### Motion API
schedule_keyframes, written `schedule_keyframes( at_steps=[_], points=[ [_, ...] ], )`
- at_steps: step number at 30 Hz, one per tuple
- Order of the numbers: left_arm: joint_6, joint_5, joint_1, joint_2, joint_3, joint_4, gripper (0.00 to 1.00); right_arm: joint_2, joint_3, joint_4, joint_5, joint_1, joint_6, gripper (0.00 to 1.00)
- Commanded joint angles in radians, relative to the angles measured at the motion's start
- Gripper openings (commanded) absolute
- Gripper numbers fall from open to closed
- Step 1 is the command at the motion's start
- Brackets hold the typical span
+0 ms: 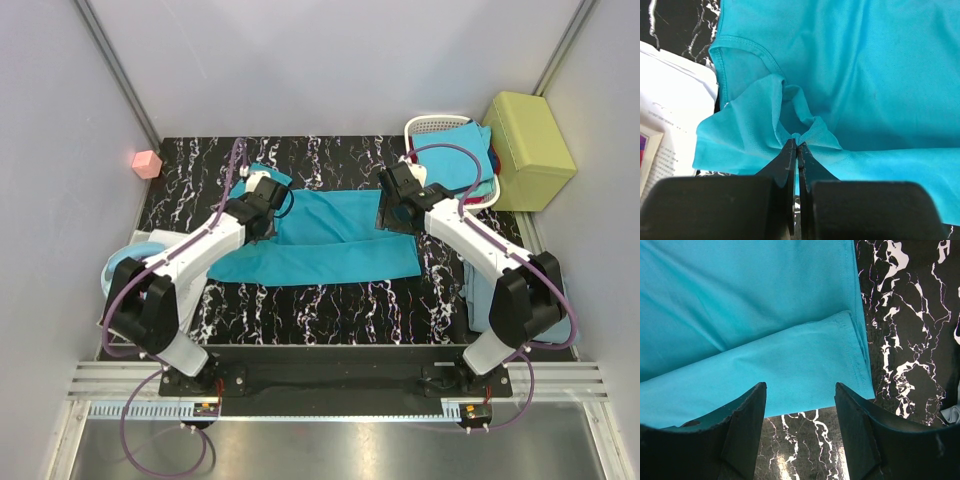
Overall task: Fold and stack the t-shirts
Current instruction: Fold the flattened tshirt in 1/3 of the way
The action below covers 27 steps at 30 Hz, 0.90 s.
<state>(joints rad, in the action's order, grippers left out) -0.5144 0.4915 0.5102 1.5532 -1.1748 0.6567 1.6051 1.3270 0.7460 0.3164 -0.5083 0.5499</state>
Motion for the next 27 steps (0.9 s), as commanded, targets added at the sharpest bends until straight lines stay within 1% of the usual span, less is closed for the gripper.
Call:
schedule_keyframes(
  at_steps=[1, 3, 7, 10, 12, 13, 14, 17, 18, 19, 20, 21, 22, 24, 25, 27],
  points=[
    [-0.025, 0.117, 0.033, -0.067, -0.071, 0.030, 0.00, -0.027, -0.012, -0.023, 0.023, -0.002, 0.002, 0.64],
    [-0.045, 0.168, 0.063, -0.097, -0.071, 0.047, 0.00, -0.027, -0.017, -0.025, 0.024, -0.001, 0.002, 0.64],
    [-0.065, 0.222, 0.090, -0.123, -0.059, 0.057, 0.00, -0.024, -0.025, -0.031, 0.024, -0.002, 0.004, 0.64],
    [-0.065, 0.242, 0.088, -0.092, -0.052, 0.058, 0.00, -0.014, -0.022, -0.033, 0.023, -0.002, 0.001, 0.64],
    [-0.049, 0.188, 0.064, -0.046, -0.066, 0.055, 0.04, -0.004, -0.014, -0.033, 0.016, -0.002, 0.002, 0.64],
    [-0.044, 0.165, 0.038, 0.015, -0.075, 0.058, 0.05, -0.001, -0.009, -0.033, 0.013, -0.002, 0.004, 0.64],
    [-0.041, 0.115, 0.022, 0.048, -0.094, 0.060, 0.06, 0.003, -0.006, -0.033, 0.012, -0.001, 0.004, 0.64],
    [-0.032, 0.032, -0.024, 0.163, -0.129, 0.057, 0.10, 0.010, 0.000, -0.031, 0.006, -0.001, 0.002, 0.64],
    [-0.026, 0.015, -0.032, 0.200, -0.143, 0.057, 0.20, 0.010, 0.000, -0.031, 0.006, -0.002, 0.004, 0.64],
    [-0.007, -0.001, -0.039, 0.252, -0.154, 0.058, 0.26, 0.009, -0.003, -0.031, 0.006, -0.002, 0.002, 0.64],
    [-0.004, -0.020, -0.041, 0.275, -0.179, 0.061, 0.32, 0.007, -0.005, -0.031, 0.004, -0.002, 0.002, 0.64],
    [-0.006, -0.024, -0.041, 0.286, -0.187, 0.061, 0.42, 0.007, -0.006, -0.033, 0.003, -0.002, 0.004, 0.64],
    [-0.015, -0.024, -0.041, 0.291, -0.192, 0.060, 0.66, 0.006, -0.011, -0.031, 0.004, -0.001, 0.004, 0.64],
    [-0.027, -0.011, -0.039, 0.269, -0.195, 0.058, 0.79, 0.001, -0.014, -0.033, 0.006, -0.002, 0.001, 0.64],
    [-0.036, -0.002, -0.038, 0.252, -0.194, 0.058, 0.88, 0.001, -0.017, -0.033, 0.006, -0.002, -0.001, 0.64],
    [-0.041, 0.036, -0.032, 0.193, -0.186, 0.058, 0.94, -0.002, -0.018, -0.033, 0.004, -0.002, -0.001, 0.64]
  ],
)
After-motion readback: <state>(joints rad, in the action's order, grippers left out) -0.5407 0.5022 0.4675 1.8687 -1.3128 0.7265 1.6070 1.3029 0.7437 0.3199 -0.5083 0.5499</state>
